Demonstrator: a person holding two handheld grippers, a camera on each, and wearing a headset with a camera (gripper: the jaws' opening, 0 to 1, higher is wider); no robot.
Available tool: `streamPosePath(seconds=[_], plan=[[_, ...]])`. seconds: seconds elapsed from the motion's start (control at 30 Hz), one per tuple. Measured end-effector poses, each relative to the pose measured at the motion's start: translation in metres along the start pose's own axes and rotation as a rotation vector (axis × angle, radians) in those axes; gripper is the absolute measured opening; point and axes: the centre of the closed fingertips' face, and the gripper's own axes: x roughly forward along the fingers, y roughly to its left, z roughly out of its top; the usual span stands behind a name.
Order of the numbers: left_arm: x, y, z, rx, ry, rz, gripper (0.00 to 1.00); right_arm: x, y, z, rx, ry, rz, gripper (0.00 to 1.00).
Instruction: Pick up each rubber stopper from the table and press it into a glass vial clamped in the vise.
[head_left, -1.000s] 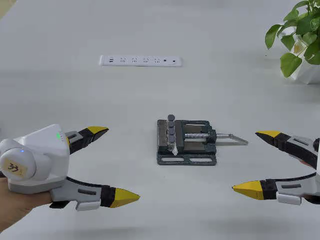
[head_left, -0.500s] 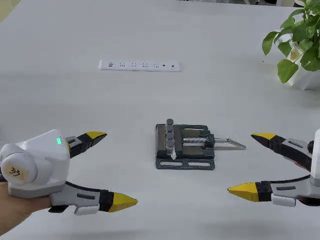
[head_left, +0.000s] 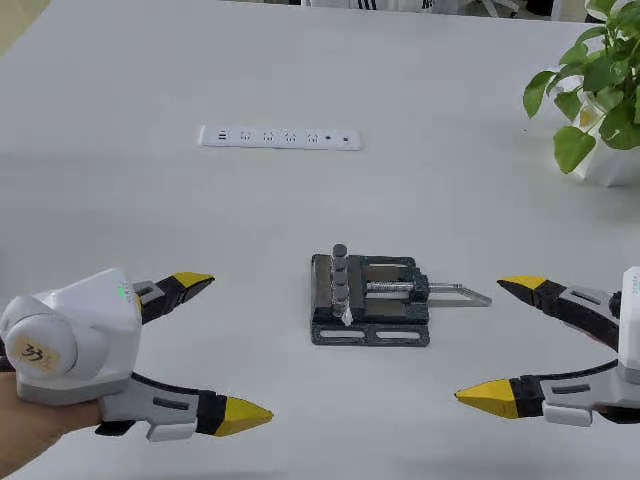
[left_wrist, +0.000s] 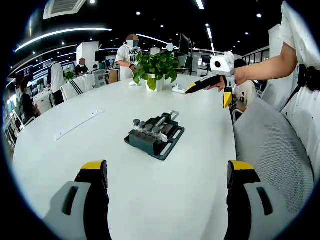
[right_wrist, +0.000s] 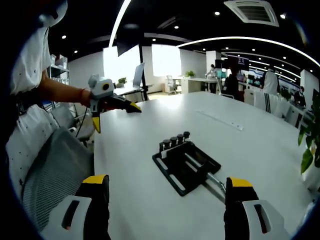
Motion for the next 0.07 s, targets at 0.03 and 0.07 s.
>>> streamPosePath(seconds=[0.03,0.07], plan=[[0.0001,0.0,-0.0003,-0.001,0.001,0.0,0.99,-0.0004,0.0002,-0.0002,-0.004,0.001,0.001,0.96],[0.0002,-0.0002,-0.0008,0.0,0.003,-0.002,0.99,-0.0013,-0.0006,-0.0017,-0.005,0.001,0.004,0.96]])
